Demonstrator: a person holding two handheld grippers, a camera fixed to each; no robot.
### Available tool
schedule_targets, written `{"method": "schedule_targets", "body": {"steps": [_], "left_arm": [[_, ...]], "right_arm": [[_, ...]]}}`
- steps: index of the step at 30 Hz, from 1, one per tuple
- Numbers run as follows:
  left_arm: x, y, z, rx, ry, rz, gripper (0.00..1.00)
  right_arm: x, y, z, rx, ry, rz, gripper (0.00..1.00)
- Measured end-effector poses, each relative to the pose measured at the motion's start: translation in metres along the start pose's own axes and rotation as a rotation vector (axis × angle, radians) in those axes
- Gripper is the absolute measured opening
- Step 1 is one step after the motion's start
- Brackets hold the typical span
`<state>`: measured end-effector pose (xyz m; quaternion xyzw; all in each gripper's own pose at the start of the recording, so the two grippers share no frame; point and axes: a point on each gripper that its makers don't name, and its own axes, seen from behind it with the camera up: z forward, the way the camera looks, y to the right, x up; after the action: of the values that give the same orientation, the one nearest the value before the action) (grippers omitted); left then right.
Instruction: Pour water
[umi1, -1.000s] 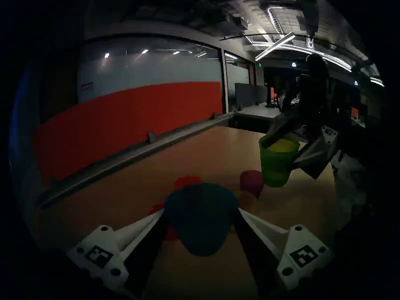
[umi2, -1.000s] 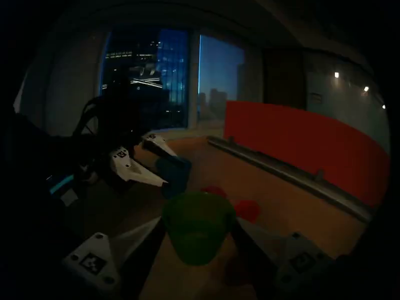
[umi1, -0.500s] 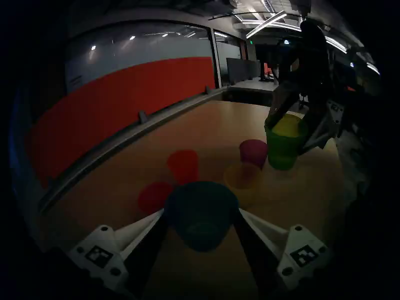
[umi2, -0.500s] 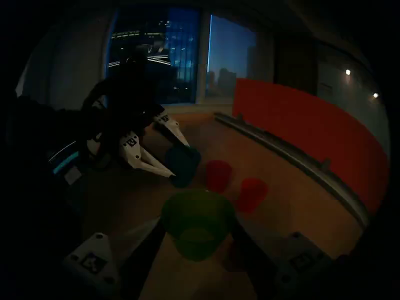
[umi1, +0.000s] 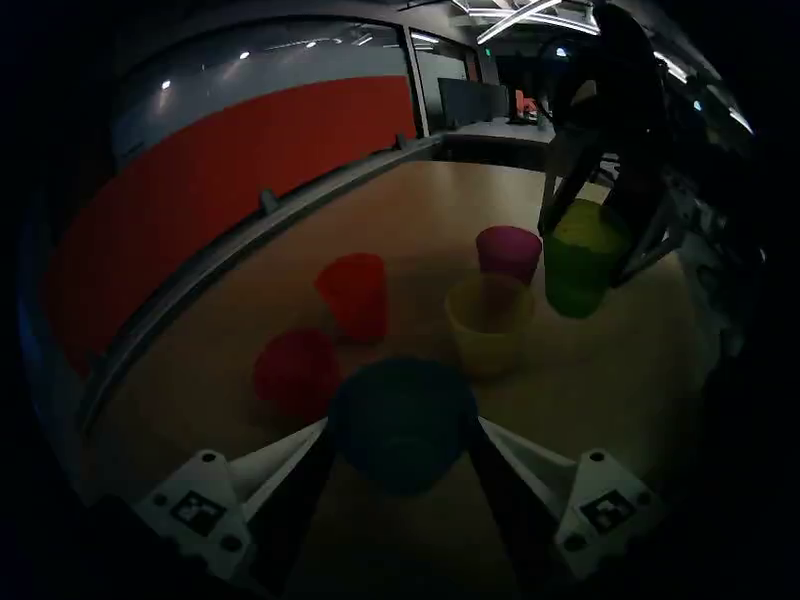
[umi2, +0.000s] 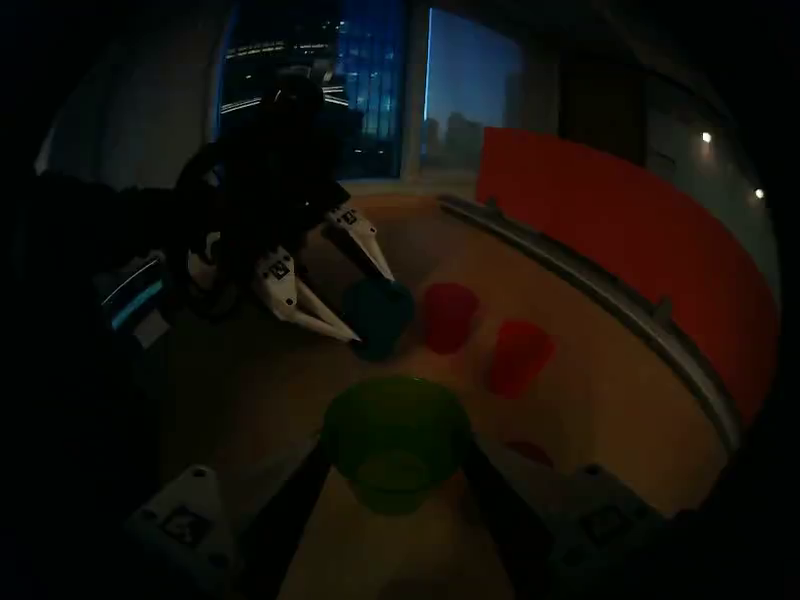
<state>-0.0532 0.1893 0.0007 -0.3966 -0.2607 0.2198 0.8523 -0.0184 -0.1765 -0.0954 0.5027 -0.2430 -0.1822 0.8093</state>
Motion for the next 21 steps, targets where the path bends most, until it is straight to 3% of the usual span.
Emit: {"method": "schedule_targets", "body": {"steps": [11, 21], "left_arm": [[-0.018, 0.003, 0.017, -0.012, -0.036, 0.006, 0.87], [-0.031, 0.003, 0.021, -0.017, -0.053, -0.017, 0.87]], "right_arm": [[-0.012, -0.001, 0.007, 0.005, -0.02, 0.009, 0.99], [-0.023, -0.002, 0.011, 0.003, -0.04, 0.013, 0.99]]}}
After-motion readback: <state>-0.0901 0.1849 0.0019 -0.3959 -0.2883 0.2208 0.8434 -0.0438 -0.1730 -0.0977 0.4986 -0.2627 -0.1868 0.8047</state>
